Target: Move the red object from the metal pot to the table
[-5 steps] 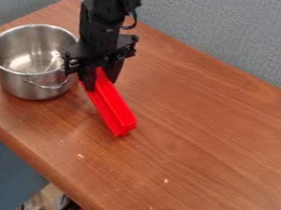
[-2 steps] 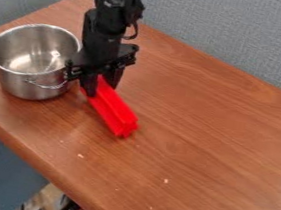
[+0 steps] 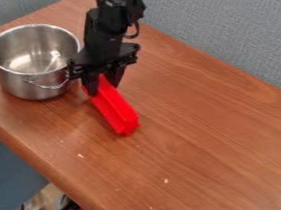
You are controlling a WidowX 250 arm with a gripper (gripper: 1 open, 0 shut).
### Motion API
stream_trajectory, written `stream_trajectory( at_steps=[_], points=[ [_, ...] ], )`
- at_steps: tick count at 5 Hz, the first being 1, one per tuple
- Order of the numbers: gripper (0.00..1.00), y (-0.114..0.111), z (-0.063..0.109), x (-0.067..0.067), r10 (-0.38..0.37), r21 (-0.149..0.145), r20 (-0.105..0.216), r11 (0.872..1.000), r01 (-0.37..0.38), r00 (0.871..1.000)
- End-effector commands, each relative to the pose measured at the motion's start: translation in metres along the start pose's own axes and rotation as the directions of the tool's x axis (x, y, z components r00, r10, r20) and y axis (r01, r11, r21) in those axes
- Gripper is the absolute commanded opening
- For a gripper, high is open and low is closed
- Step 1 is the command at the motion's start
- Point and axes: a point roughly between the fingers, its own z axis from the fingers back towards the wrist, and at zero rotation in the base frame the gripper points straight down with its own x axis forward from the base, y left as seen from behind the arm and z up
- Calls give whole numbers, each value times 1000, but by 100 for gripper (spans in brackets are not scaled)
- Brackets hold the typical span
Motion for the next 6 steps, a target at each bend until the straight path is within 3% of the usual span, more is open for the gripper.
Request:
stream_trajectory(
  at_steps=[1, 6],
  points=[
    [0, -8, 9, 6, -18, -27, 30, 999, 19, 999],
    [0, -17, 13, 6, -55, -25, 17, 998, 55, 998]
  ],
)
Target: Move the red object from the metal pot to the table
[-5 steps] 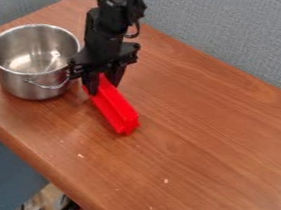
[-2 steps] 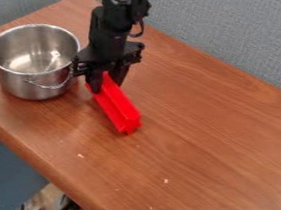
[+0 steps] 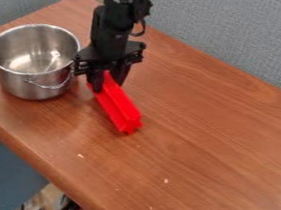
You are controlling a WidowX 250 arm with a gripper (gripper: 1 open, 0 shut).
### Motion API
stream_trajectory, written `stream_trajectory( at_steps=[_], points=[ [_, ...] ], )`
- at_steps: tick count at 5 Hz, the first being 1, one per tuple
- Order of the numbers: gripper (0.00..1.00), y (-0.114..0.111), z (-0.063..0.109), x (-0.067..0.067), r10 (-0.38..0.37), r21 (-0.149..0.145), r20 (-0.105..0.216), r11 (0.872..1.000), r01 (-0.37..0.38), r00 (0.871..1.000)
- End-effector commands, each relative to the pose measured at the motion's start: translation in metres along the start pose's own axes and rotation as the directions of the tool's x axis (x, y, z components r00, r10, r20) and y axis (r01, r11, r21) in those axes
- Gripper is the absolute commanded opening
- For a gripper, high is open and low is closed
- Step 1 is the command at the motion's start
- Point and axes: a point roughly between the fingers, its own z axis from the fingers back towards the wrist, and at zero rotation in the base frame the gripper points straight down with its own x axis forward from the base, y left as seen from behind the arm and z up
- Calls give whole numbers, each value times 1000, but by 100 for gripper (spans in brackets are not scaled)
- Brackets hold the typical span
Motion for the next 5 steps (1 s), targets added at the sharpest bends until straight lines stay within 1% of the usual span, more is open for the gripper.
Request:
stream_trajectory(
  at_steps=[1, 5],
  points=[
    [0, -10, 13, 6, -12, -34, 24, 999, 13, 1000],
    [0, -13, 28, -3, -36, -23, 4, 999, 37, 999]
  ],
)
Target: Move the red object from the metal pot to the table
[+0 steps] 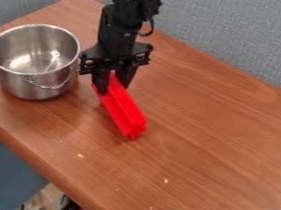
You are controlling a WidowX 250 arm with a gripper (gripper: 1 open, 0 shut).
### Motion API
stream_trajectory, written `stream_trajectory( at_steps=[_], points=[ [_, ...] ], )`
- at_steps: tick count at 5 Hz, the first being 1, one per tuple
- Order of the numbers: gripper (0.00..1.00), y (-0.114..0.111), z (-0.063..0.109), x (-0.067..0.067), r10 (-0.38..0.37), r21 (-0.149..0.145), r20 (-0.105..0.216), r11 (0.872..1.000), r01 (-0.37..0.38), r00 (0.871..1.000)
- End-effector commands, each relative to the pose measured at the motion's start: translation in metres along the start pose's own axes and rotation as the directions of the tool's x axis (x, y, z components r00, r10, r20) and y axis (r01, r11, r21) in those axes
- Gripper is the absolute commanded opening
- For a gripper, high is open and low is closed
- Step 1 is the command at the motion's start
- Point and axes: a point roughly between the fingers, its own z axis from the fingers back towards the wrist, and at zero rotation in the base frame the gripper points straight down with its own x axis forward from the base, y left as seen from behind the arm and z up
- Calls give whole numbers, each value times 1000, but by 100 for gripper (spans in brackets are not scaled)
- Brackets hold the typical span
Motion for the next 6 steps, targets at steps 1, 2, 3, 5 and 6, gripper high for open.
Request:
stream_trajectory(
  at_steps=[1, 2, 3, 5, 6],
  points=[
    [0, -9, 25, 5, -2, -61, 38, 998, 5, 999],
    [0, -10, 28, 3, -8, -61, 36, 998, 10, 999],
    [0, -11, 28, 2, -12, -58, 37, 998, 14, 999],
    [100, -13, 26, -1, -17, -48, 41, 999, 19, 999],
    [100, -13, 26, -3, -20, -41, 42, 999, 22, 999]
  ],
)
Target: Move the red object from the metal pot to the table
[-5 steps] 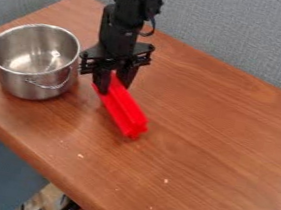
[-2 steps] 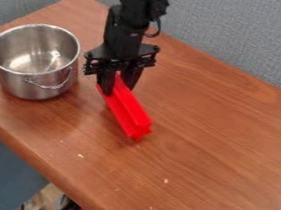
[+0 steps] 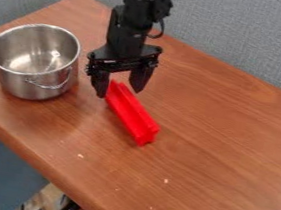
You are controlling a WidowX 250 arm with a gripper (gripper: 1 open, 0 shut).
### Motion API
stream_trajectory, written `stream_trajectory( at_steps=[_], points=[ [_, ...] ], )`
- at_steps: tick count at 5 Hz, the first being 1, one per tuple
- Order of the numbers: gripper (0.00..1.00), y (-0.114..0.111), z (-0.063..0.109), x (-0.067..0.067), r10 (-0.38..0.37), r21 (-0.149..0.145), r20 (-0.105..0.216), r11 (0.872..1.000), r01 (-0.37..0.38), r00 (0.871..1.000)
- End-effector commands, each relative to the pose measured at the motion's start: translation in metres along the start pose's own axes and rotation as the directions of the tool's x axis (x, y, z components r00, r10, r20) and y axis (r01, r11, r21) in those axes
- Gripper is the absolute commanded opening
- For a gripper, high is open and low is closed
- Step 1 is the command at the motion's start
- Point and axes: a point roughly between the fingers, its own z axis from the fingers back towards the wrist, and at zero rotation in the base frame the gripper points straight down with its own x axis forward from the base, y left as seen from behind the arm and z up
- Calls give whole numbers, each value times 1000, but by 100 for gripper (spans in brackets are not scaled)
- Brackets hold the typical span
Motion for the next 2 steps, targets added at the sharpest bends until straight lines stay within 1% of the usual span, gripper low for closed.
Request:
stream_trajectory(
  at_steps=[1, 2],
  points=[
    [100, -6, 14, 7, 12, -40, 41, 999, -10, 999],
    [100, -6, 9, 4, 11, -25, 42, 1000, -9, 999]
  ],
)
